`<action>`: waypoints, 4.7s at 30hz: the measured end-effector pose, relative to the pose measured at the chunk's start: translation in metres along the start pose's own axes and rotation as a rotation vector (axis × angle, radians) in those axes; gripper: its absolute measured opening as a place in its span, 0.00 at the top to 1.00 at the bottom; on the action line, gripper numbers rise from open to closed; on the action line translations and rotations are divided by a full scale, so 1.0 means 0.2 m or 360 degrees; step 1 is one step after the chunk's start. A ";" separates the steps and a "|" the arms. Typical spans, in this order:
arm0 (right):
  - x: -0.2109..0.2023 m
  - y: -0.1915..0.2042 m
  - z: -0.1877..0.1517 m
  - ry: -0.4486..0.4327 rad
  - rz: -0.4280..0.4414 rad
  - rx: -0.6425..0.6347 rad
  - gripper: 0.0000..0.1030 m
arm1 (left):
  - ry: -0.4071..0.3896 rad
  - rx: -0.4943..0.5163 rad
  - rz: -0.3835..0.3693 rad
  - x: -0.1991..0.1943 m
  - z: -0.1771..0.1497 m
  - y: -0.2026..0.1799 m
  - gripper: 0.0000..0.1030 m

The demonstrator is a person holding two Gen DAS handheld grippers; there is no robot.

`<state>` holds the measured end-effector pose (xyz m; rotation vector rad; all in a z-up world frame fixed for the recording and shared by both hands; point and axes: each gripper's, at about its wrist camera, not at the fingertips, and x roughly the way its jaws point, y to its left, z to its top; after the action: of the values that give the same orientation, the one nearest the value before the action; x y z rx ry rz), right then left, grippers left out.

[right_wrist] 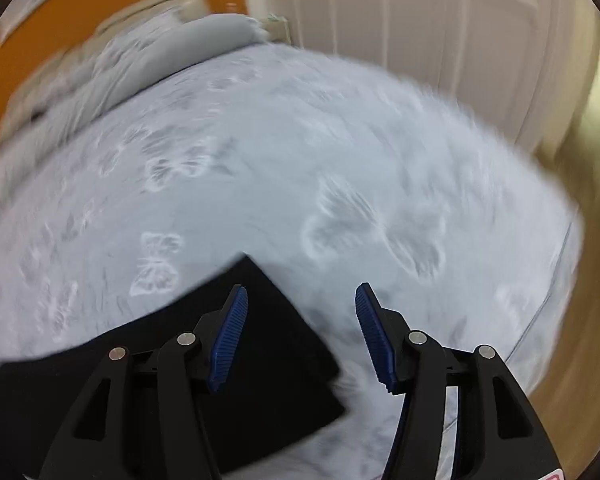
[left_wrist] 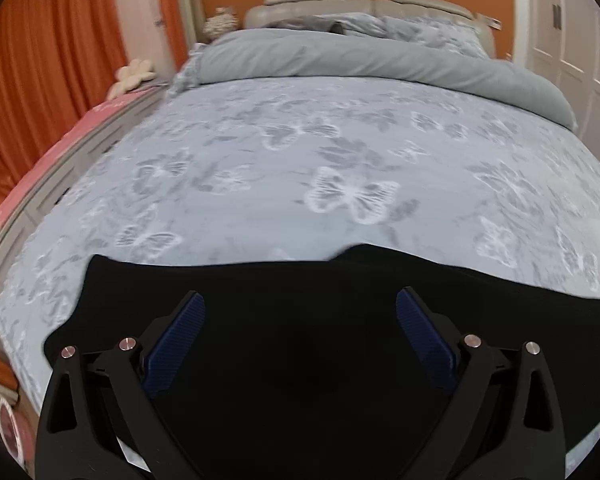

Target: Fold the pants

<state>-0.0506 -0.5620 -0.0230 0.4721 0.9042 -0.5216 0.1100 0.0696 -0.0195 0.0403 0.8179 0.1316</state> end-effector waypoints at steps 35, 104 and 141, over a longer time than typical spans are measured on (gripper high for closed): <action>0.20 0.38 0.07 -0.0044 0.0103 -0.0420 0.96 | -0.0030 0.0042 0.0005 0.07 -0.02 -0.14 0.07; -0.47 2.34 -1.10 0.0029 0.1253 -0.1384 0.26 | 0.0465 -0.1334 -0.0342 0.16 -0.57 1.57 0.08; -0.24 1.54 -0.60 0.0234 0.1024 -0.0788 0.23 | 0.0062 0.0128 -0.0793 -0.42 -0.35 -0.47 0.59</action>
<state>0.0395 -0.2412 0.0036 0.3219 0.9233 0.3254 0.0123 -0.0356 -0.0148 -0.0908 0.8500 -0.3712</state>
